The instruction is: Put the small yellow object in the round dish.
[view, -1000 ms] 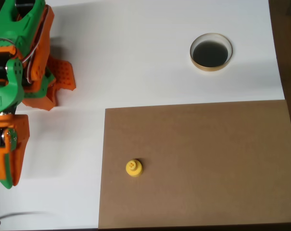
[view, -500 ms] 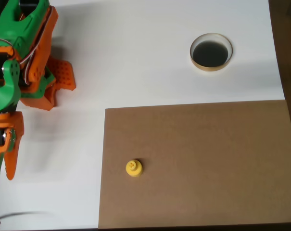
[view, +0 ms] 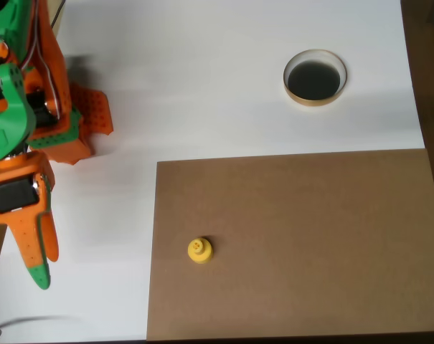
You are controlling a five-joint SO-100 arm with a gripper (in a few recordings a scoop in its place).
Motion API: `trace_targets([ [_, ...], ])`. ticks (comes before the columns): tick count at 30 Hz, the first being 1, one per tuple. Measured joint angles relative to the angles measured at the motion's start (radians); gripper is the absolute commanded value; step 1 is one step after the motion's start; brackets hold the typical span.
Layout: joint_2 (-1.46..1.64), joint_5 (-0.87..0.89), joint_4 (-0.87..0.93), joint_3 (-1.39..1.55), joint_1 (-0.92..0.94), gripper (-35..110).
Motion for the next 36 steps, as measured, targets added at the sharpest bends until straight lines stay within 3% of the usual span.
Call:
trace_targets([
  [12, -0.368, -0.034, -0.012, -0.236, -0.115, 26],
  [36, -0.792, 0.009, 0.087, -0.518, -0.396, 29],
])
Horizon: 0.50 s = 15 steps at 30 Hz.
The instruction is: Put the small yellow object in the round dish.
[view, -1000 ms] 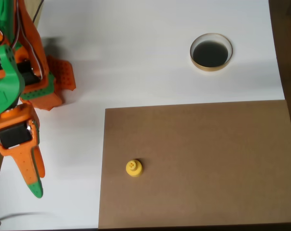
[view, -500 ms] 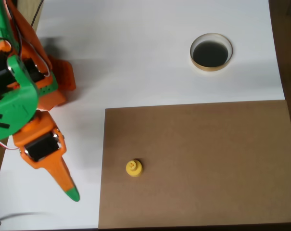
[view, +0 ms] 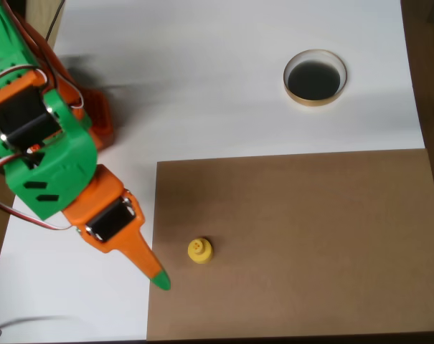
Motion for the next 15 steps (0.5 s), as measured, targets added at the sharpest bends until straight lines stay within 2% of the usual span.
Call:
trace_targets([
  [15, -0.270, 0.072, 0.117, -0.170, -0.143, 29],
])
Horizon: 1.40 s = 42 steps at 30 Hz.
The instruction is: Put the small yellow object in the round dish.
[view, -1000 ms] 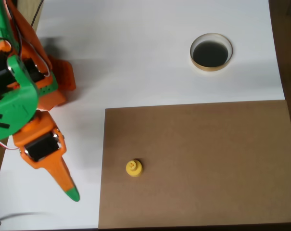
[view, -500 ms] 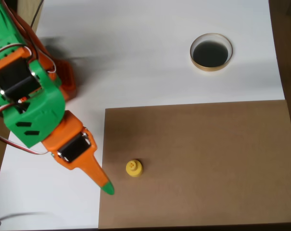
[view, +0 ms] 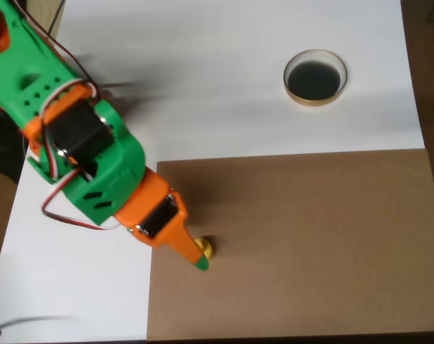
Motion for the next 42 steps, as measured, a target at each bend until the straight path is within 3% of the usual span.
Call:
trace_targets([
  [15, -0.245, 0.014, -0.020, -0.087, -0.040, 28],
  [42, -0.359, 0.054, -0.123, -0.092, -0.048, 16],
])
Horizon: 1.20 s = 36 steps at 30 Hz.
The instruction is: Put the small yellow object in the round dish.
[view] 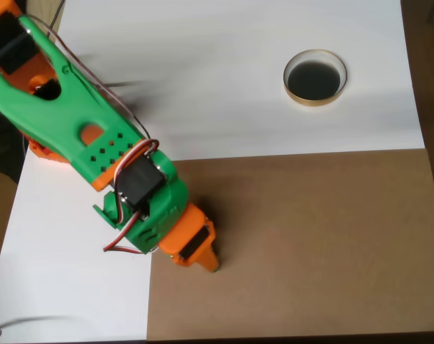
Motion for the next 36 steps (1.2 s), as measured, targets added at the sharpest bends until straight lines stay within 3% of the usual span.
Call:
trace_targets([
  [5, 0.000, 0.000, -0.005, 0.000, -0.005, 15],
  [12, 0.000, 0.000, -0.005, 0.000, -0.023, 0],
  [36, -0.051, -0.216, 0.198, -0.259, -0.100, 0],
])
